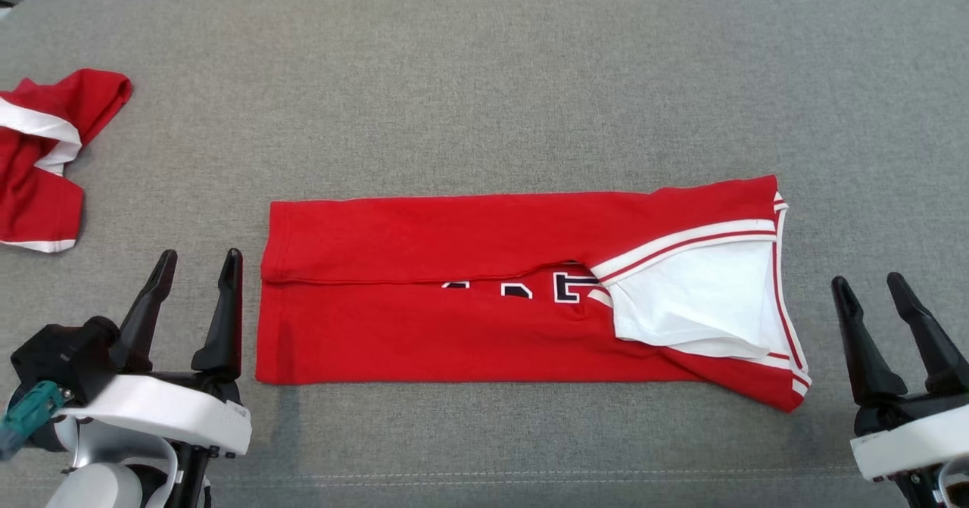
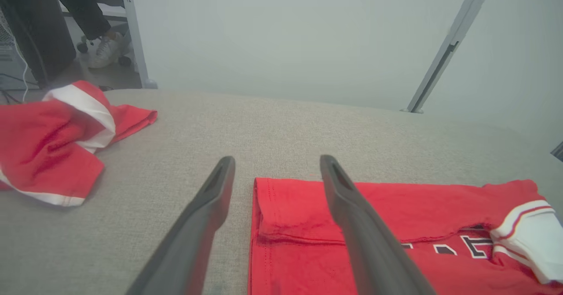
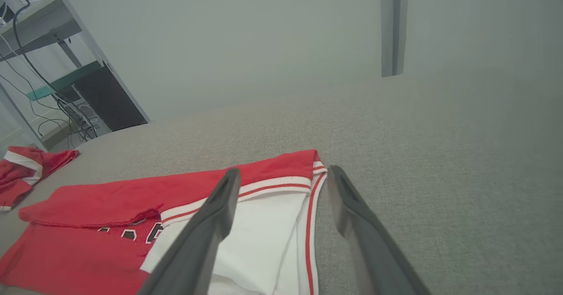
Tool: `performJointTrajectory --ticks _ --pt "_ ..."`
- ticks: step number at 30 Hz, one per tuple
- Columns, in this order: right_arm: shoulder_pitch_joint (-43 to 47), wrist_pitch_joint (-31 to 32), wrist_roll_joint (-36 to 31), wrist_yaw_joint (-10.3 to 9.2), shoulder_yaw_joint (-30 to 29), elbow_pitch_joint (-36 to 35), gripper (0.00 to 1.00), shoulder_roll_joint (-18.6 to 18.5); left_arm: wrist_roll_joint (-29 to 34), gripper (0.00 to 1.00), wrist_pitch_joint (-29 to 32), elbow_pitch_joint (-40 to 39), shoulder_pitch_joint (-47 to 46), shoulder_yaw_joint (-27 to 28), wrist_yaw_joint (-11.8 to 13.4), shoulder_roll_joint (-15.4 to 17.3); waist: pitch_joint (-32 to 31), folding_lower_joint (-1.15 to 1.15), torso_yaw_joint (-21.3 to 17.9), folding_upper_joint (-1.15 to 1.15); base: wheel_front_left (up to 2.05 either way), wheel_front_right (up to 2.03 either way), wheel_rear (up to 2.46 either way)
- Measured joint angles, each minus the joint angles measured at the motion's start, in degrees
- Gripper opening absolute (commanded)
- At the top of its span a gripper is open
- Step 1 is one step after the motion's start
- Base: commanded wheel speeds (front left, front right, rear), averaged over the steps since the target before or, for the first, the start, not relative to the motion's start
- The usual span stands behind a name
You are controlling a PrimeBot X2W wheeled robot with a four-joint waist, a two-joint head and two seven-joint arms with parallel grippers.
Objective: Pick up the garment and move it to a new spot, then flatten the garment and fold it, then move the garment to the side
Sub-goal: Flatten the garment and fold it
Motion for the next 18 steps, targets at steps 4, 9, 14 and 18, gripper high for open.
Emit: performJointTrajectory --ticks 4,9,14,18 --pt "-1.98 0.54 -6.79 0.0 -4.86 1.76 1.0 5.8 3.99 1.0 -2.71 -0.2 -0.21 -1.25 1.11 0.08 -2.08 0.0 0.66 0.0 0.0 0.0 0.0" --pt "-2.97 1.2 -15.7 0.0 -8.02 3.71 1.0 9.85 5.22 1.0 -6.58 1.82 0.19 -2.07 1.19 -0.32 -4.76 0.0 1.55 0.0 0.0 0.0 0.0" --pt "-0.98 1.49 -19.25 0.0 -8.35 5.35 1.0 11.77 5.2 1.0 -8.38 5.48 4.65 -2.99 0.13 -0.71 -7.84 0.0 2.58 0.0 0.0 0.0 0.0" --pt "1.75 2.19 -19.56 0.0 -8.25 5.89 1.0 12.39 5.2 1.0 -8.96 7.21 6.92 -3.35 -0.73 -0.71 -10.23 0.0 3.36 0.0 0.0 0.0 0.0"
